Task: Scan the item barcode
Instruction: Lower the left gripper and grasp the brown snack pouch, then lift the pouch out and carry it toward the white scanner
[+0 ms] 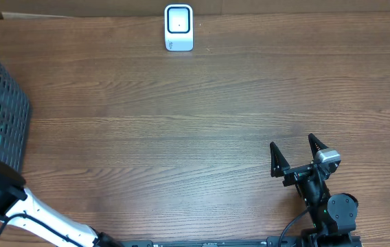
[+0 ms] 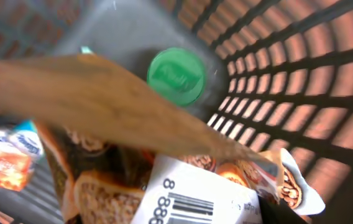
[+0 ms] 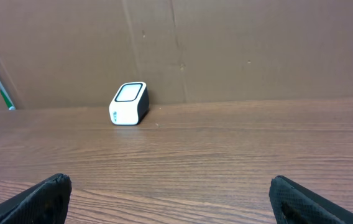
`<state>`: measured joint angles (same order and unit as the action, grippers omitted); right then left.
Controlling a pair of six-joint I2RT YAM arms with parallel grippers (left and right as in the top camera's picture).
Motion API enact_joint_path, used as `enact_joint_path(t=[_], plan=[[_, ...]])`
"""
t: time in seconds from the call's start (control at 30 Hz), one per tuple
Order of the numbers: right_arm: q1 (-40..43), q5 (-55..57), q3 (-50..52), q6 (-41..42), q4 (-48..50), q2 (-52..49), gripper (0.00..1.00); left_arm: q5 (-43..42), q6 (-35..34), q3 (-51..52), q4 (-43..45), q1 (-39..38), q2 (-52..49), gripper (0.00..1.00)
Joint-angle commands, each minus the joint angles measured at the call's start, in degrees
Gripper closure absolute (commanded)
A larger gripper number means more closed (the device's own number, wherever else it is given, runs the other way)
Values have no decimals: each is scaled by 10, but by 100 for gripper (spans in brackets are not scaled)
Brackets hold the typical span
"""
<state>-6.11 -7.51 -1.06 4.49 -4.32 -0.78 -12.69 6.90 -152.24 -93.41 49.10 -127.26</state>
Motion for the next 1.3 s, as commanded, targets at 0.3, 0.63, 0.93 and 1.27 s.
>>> enact_joint_path(t=[0.3, 0.63, 0.93, 1.27], plan=[[-3, 1, 6, 2, 2, 6, 0, -78, -128, -29, 43, -3, 176, 85], [-3, 1, 6, 2, 2, 6, 0, -241, -223, -28, -1, -91, 216, 85], [-3, 1, 6, 2, 2, 6, 0, -134, -212, -10, -23, -318, 212, 85], [-3, 1, 6, 2, 2, 6, 0, -34, -228, 40, -20, -575, 106, 83]])
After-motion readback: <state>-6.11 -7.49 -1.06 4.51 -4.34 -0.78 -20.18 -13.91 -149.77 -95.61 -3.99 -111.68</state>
